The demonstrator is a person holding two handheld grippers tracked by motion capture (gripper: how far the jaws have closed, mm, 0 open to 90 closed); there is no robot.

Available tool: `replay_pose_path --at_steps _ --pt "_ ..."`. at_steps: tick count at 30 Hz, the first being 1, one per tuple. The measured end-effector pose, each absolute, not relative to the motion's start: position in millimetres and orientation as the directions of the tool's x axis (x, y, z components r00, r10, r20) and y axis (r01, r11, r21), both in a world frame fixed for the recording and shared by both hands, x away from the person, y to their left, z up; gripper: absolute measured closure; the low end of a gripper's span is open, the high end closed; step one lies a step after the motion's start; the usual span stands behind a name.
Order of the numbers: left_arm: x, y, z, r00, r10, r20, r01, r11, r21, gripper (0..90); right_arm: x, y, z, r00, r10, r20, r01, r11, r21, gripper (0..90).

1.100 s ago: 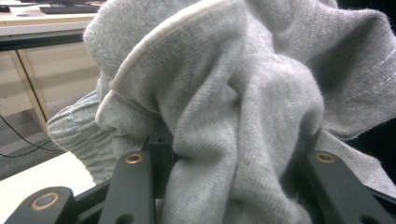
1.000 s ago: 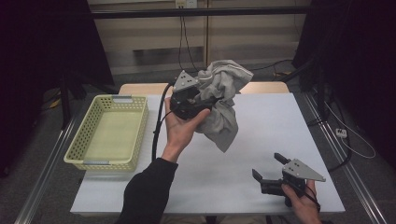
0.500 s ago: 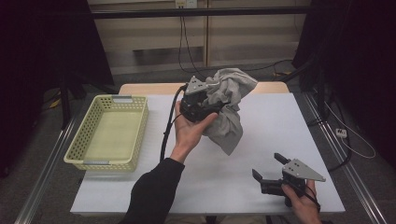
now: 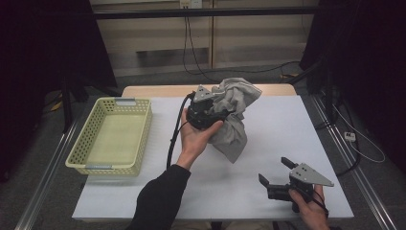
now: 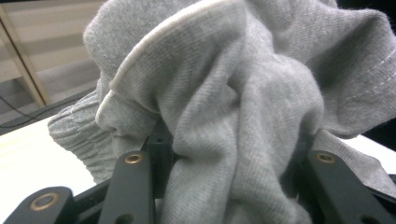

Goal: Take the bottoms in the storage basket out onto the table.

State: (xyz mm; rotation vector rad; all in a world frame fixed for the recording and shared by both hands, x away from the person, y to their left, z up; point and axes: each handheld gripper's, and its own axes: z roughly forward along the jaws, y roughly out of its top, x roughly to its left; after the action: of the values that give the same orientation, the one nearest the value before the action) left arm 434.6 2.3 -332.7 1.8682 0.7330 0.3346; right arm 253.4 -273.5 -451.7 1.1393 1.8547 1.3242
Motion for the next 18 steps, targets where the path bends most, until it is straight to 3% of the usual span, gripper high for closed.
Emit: replay_pose_path --at_steps 18 --pt "449 -2 -362 0.748 0.654 -0.111 0.393 -0.302 0.868 54.0 254 -274 -452 -0.464 0.885 0.019 0.306 0.14 0.942 1.8"
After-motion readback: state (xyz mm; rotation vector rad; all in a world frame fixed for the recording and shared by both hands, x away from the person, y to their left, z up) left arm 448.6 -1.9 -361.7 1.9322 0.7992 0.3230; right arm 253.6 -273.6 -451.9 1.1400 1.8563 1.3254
